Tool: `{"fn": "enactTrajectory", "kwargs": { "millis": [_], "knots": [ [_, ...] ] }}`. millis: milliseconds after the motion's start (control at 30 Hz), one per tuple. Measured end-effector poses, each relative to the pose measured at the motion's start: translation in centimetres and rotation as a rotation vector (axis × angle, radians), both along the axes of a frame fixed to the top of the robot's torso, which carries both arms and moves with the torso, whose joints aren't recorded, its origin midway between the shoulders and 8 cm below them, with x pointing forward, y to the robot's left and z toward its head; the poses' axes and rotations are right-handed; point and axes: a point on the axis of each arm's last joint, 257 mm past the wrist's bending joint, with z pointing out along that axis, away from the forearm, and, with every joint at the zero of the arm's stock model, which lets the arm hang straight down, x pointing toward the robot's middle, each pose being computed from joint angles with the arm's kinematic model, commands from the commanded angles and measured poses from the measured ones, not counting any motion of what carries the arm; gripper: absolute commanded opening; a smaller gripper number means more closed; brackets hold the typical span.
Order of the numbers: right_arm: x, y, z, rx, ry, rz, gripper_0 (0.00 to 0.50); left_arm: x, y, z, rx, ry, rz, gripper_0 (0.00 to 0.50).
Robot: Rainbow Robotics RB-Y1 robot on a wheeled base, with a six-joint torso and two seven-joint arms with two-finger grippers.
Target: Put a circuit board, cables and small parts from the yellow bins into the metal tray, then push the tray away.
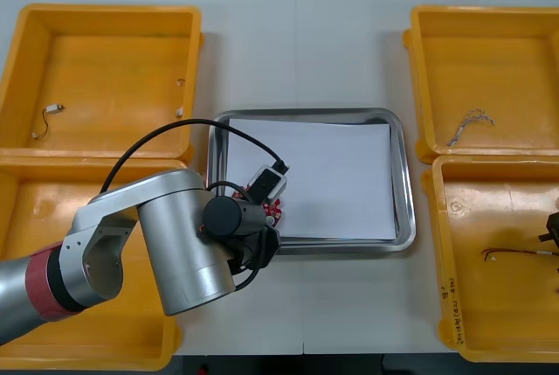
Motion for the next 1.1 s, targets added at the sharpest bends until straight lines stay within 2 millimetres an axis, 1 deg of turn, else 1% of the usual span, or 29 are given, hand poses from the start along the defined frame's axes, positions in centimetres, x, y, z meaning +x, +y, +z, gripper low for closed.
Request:
{"fn": "enactTrajectory", "kwargs": {
  "millis": [200, 300, 633, 800, 933, 967, 1000, 1033, 1067, 1100],
  "knots": [
    [0.2, 0.1, -0.2, 0.001, -0.009, -0.01, 0.5, 0.1, 0.0, 0.1, 0.0, -0.003, 0.0, 0.5],
    [0.3, 0.4, -0.3, 0.018, -0.016, -0.043, 0.5, 0.2, 0.0, 0.2, 0.001, -0.007, 0.0, 0.5],
    [0.4, 1.3, -1.0, 0.042, -0.019, -0.064, 0.5, 1.2, -0.5, 1.5, -0.003, -0.036, -0.009, 0.5],
    [0.4, 1.3, -1.1, 0.039, -0.022, -0.065, 0.5, 1.4, 0.1, 2.6, 0.005, -0.014, 0.021, 0.5],
    [0.7, 1.1, -1.2, 0.028, -0.036, -0.064, 0.5, 1.6, 0.6, 4.3, -0.001, 0.007, 0.053, 0.5],
    [0.7, 1.1, -1.3, 0.027, -0.04, -0.063, 0.486, 1.7, 0.8, 4.8, -0.005, 0.01, 0.06, 0.5],
    [0.7, 1.1, -1.3, 0.026, -0.042, -0.063, 0.391, 1.7, 0.8, 5.3, -0.012, 0.013, 0.065, 0.5],
    [0.8, 1.1, -1.3, 0.024, -0.047, -0.062, 0.331, 1.7, 0.8, 5.7, -0.021, 0.019, 0.07, 0.5],
    [0.9, 1.1, -1.2, 0.023, -0.053, -0.061, 0.169, 1.6, 0.9, 6.1, -0.03, 0.028, 0.075, 0.5],
    [1.1, 1.1, -1.2, 0.021, -0.06, -0.06, 0.023, 1.6, 1.0, 6.5, -0.039, 0.034, 0.082, 0.5]
  ]
}}
